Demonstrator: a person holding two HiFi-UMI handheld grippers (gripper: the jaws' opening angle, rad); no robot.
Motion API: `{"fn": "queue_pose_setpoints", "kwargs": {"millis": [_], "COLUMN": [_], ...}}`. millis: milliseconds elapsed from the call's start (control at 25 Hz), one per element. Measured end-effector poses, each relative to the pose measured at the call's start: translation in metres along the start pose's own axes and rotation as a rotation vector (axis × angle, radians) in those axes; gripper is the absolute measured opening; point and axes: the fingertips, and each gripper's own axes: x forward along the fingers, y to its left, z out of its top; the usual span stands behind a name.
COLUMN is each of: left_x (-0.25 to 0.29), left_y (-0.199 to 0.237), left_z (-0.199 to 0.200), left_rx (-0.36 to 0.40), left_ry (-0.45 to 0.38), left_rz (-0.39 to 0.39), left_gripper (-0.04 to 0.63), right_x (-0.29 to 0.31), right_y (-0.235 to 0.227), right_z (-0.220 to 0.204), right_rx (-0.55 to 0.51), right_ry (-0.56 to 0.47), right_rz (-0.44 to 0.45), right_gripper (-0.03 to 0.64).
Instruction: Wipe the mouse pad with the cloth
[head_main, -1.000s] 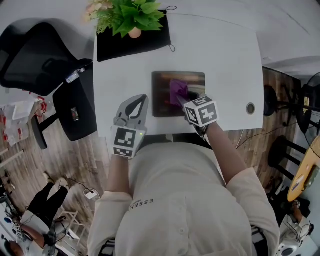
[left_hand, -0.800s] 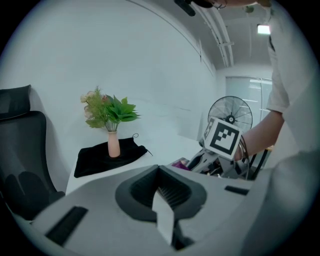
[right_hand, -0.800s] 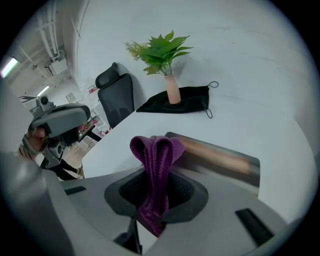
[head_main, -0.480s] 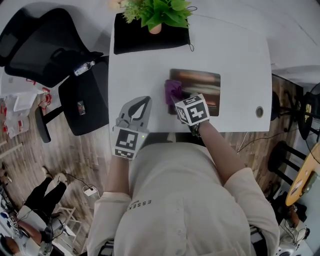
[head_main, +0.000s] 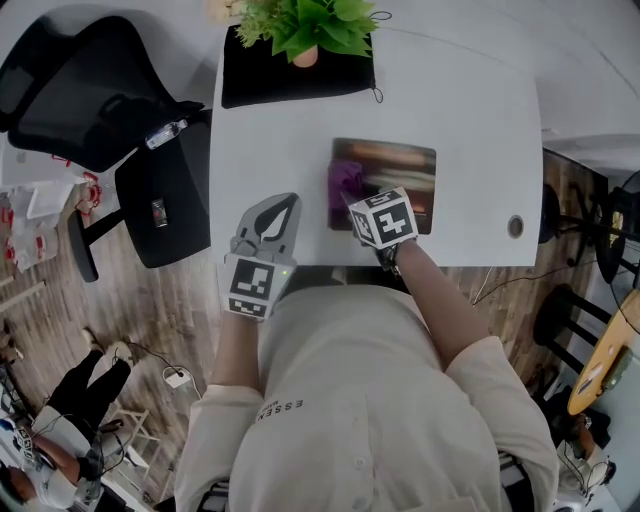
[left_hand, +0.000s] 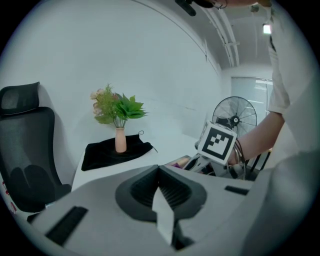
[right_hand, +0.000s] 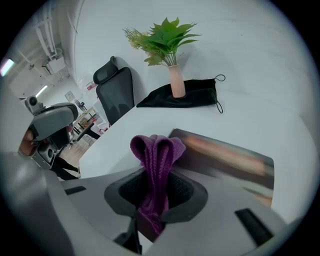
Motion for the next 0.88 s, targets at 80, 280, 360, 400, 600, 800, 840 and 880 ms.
{"fn": "queue_pose_setpoints", "kwargs": {"millis": [80, 280, 360, 400, 600, 800, 840, 880], "left_x": [0.006, 0.017, 0.023, 0.026, 0.043, 0.061, 0.064, 0.067], "left_y": [-0.006, -0.021, -0.028, -0.032, -0.053, -0.074, -0.078, -0.083], "left_z": [0.003, 0.015, 0.018, 0.019, 0.023, 0.030, 0.031, 0.032], "left_rx": [0.009, 0.012, 0.013, 0.015, 0.021, 0.025, 0.025, 0.026], "left_ry": [0.000, -0.013, -0.014, -0.011, 0.001, 0.008, 0.011, 0.012], "left_rz": [-0.004, 0.003, 0.002, 0.000, -0.005, -0.015, -0.018, -0.021], "left_gripper": [0.002, 0.002, 0.002, 0.002, 0.002, 0.002, 0.002, 0.002], "right_x": [-0.003, -0.017, -0.022, -0.025, -0.037, -0.051, -0.054, -0.057], "right_y": [-0.007, -0.031, -0.041, -0.046, -0.068, -0.092, -0.097, -0.101], "right_z": [-0.003, -0.015, -0.019, -0.021, -0.031, -0.041, -0.043, -0.046], "right_rx": [0.006, 0.026, 0.033, 0.036, 0.049, 0.061, 0.063, 0.066], "right_ry": [-0.002, -0.004, -0.005, -0.006, -0.011, -0.014, -0.015, -0.016], "right_rz": [0.003, 0.001, 0.000, 0.000, 0.002, -0.001, -0.001, -0.002], "right_gripper": [0.091, 0.091, 0.091, 0.092, 0.092, 0.092, 0.092, 0.092]}}
